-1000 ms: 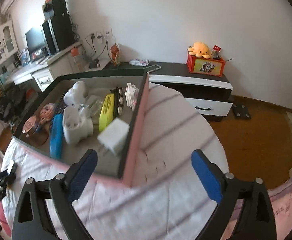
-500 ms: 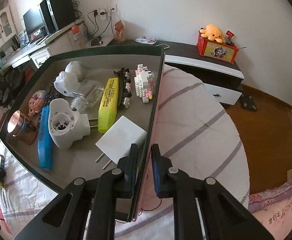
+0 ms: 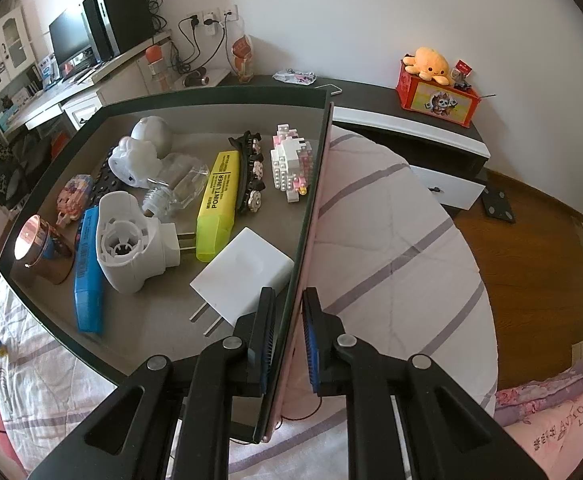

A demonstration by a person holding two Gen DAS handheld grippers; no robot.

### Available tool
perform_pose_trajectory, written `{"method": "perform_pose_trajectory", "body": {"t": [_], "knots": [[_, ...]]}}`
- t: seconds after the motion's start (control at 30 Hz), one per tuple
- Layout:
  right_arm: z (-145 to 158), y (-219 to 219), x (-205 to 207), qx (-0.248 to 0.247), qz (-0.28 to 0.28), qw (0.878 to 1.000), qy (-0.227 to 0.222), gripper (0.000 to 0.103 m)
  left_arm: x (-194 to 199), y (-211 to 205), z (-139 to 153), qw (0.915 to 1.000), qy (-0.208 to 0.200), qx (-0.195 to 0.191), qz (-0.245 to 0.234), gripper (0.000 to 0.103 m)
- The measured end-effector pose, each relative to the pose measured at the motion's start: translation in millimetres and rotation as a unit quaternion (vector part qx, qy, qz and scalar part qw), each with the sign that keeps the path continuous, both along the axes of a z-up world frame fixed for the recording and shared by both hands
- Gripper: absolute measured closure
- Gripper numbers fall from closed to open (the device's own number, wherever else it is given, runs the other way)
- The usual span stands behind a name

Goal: Organize rigid objects
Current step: 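Carry the harmonica box with left gripper over the box and lower it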

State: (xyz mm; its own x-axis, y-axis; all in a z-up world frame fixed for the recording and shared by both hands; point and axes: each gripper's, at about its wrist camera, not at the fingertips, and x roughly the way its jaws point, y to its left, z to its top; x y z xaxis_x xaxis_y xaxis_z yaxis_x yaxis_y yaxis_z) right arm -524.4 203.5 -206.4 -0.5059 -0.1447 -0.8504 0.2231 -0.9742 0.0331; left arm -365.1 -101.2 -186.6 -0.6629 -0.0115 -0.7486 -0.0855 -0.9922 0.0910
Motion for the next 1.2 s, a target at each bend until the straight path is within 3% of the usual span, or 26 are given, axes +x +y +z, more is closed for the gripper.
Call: {"method": "perform_pose_trajectory", "body": {"t": [0.2,0.53,0.73,1.2], "knots": [[0,-1,0,-0.002,0.002,1.000,-0.003,0.089,-14,20,32,0.9991,0.025,-0.023,-0.025,0.082],[-1,0,-1,0.001,0.012,1.000,-0.006,0.088,-65,72,74,0.9938,0.040,-0.012,-0.103,0.082],[-1,0,-2,0.002,0.021,1.000,-0.007,0.087,-104,114,73,0.9872,0.013,-0.003,-0.159,0.082],[1,3,-30,-0.008,0.028,1.000,-0.004,0.086,-196,176,54,0.9828,-0.046,-0.021,-0.178,0.082]]}}
